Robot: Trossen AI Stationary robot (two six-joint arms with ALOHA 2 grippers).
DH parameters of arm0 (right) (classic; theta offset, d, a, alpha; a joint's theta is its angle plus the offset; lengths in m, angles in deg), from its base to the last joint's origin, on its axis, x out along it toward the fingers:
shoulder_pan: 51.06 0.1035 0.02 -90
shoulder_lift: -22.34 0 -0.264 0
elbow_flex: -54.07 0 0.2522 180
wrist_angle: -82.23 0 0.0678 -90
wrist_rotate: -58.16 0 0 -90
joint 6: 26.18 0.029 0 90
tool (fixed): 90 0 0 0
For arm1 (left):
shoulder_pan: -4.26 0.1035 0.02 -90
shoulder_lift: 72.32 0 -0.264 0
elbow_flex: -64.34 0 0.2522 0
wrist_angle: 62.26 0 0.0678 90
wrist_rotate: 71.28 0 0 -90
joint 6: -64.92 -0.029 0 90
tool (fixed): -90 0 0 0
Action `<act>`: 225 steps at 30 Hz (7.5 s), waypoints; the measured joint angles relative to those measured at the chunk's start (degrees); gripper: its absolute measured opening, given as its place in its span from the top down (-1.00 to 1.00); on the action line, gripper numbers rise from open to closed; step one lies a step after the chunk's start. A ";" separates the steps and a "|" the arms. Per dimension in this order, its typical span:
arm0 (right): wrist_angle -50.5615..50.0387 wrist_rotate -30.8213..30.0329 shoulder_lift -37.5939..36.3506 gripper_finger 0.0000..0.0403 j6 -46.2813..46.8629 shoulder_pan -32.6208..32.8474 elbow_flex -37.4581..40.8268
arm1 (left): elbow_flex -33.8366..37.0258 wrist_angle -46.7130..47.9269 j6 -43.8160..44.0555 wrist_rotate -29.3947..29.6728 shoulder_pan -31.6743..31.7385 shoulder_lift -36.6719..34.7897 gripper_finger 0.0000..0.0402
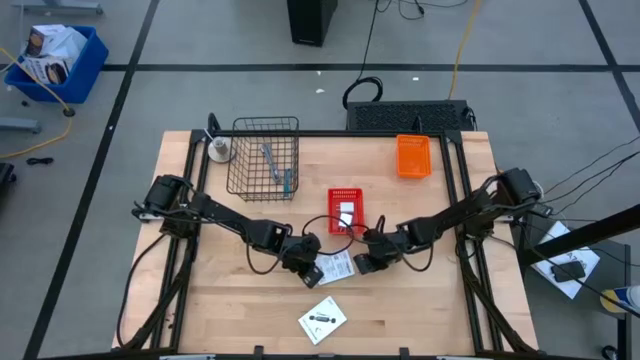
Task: Pick and place items into bin
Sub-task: Put the top white card reader box into the orange bin
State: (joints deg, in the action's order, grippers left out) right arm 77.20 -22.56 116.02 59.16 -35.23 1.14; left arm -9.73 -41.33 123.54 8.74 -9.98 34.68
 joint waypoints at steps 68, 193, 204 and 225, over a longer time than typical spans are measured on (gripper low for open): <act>-3.43 -3.54 9.06 1.00 -6.75 0.29 -11.68 | 0.22 7.43 2.18 -3.34 0.98 -0.72 0.97; 19.96 2.89 12.58 1.00 -7.14 0.03 -12.75 | 0.00 -3.92 10.00 -7.82 1.27 2.60 0.81; 19.69 3.02 12.58 1.00 -7.60 0.03 -12.84 | 0.02 9.63 5.93 -5.82 1.21 -1.93 0.81; 11.46 7.54 10.87 1.00 -10.56 0.00 -12.73 | 0.04 29.81 3.16 9.43 5.14 -24.14 0.81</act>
State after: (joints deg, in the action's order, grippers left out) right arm 88.66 -15.02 126.89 48.60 -35.23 -11.59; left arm -9.69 -11.52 126.70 18.18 -4.85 10.54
